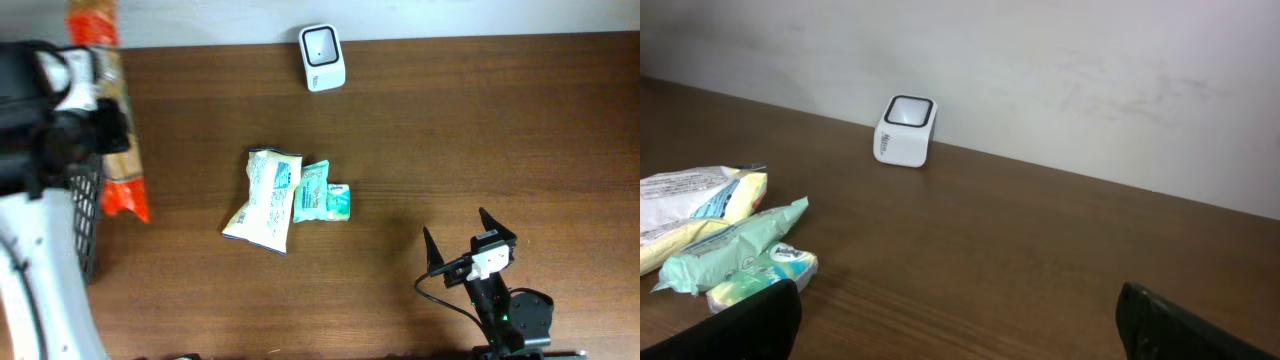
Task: Scan the item barcode
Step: 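Pick the orange San Remo pasta pack with the left gripper, place on table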
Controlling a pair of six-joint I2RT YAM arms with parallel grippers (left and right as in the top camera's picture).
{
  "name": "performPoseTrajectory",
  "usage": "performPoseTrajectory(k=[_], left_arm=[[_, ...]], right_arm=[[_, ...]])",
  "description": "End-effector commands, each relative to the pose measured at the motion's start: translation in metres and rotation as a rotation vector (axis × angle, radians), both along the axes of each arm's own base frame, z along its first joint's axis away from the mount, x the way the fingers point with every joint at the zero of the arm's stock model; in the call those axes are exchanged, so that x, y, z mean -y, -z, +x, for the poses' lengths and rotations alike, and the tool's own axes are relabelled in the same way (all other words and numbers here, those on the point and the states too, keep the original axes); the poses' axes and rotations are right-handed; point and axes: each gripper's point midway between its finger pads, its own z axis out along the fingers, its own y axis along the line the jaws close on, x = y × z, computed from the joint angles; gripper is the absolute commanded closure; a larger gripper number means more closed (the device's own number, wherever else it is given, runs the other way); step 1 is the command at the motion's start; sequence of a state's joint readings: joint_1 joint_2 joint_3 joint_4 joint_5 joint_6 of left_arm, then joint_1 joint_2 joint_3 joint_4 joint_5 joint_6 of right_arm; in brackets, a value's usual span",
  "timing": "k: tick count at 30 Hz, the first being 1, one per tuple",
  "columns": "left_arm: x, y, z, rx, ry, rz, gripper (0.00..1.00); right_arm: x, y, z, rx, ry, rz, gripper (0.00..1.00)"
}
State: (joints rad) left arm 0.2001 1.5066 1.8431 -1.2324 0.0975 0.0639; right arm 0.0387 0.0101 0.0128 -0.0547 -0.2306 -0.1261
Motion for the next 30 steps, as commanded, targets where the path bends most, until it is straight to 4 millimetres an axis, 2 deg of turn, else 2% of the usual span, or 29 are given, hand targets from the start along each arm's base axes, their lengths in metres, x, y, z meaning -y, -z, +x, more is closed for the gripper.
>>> performPoseTrajectory(k=[1,4,5,11,13,17,20,21,24,26,27,28,29,30], left_arm=[[0.041,0.084,0.008,-0.213,0.102,-0.049,1.0],[0.067,0.167,0.006,-0.352,0.126,-0.081,1.0],[0.076,0.204,-0.001,-0.41,0.136,-0.087,1.0],[0.085,0.261,-0.013,-0.45,0.11,-0.127,1.0],[0.108,0.272,-0.014,-0.425,0.173,-0.193,1.0],[0.145,0.288,-0.018,-0.387,0.254,-0.209,1.0],[0.174,0.286,-0.017,-0.356,0.32,-0.205,0.98],[0.181,0.285,-0.017,-0.349,0.339,-0.203,0.91],[0.191,0.284,-0.016,-0.335,0.367,-0.199,0.54],[0.19,0.273,-0.012,-0.317,0.365,-0.201,0.39],[0.189,0.261,-0.006,-0.295,0.36,-0.203,0.34],[0.183,0.238,0.003,-0.254,0.346,-0.208,0.24],[0.174,0.195,0.018,-0.172,0.331,-0.21,0.09],[0.168,0.168,0.025,-0.117,0.335,-0.2,0.01]], right_arm=[[0.001,0.003,0.0,-0.009,0.002,0.01,0.01],[0.001,0.003,0.0,-0.009,0.002,0.01,0.02],[0.001,0.003,0.0,-0.009,0.002,0.01,0.02],[0.001,0.003,0.0,-0.009,0.002,0.01,0.02],[0.001,0.003,0.0,-0.009,0.002,0.01,0.01],[0.001,0.003,0.0,-0.009,0.002,0.01,0.01],[0.001,0.003,0.0,-0.009,0.002,0.01,0.01],[0.001,0.003,0.0,-0.009,0.002,0.01,0.01],[0.001,0.003,0.0,-0.009,0.002,0.01,0.02],[0.001,0.003,0.0,-0.009,0.002,0.01,0.02],[0.001,0.003,0.0,-0.009,0.002,0.01,0.01],[0.001,0.003,0.0,-0.009,0.002,0.01,0.01],[0.001,0.003,0.0,-0.009,0.002,0.01,0.02],[0.001,0.003,0.0,-0.009,0.002,0.01,0.01]])
